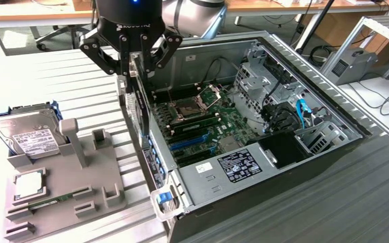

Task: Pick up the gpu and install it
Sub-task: 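Pick up the gpu and move the gpu toward the slot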

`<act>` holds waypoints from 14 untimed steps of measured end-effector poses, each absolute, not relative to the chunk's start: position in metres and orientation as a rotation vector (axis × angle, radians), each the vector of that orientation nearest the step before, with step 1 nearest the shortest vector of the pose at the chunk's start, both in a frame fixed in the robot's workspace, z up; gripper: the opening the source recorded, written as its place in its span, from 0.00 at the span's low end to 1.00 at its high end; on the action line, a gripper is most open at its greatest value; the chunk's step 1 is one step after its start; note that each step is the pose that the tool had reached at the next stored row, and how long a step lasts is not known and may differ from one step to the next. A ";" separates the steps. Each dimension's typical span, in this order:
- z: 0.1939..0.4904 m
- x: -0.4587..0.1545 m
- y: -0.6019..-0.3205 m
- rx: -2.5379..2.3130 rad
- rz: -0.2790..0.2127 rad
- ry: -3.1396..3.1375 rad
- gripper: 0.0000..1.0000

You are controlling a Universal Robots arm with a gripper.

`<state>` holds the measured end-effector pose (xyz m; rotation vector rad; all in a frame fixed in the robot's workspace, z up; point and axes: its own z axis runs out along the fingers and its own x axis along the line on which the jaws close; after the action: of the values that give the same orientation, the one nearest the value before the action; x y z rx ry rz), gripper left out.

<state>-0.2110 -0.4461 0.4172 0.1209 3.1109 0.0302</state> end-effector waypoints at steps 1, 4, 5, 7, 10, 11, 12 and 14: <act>0.417 -0.210 -0.446 0.121 0.030 3.111 0.29; 0.417 -0.204 -0.446 0.121 0.027 3.111 0.29; 0.417 -0.203 -0.446 0.121 0.027 3.111 0.29; 0.416 -0.201 -0.446 0.121 0.027 3.111 0.29; 0.416 -0.198 -0.446 0.121 0.025 3.111 0.29; 0.416 -0.197 -0.446 0.121 0.025 3.111 0.29; 0.416 -0.196 -0.446 0.121 0.025 3.111 0.29; 0.416 -0.193 -0.446 0.121 0.024 3.111 0.29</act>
<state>-0.1932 -0.4461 0.4161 0.1209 3.1109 0.0242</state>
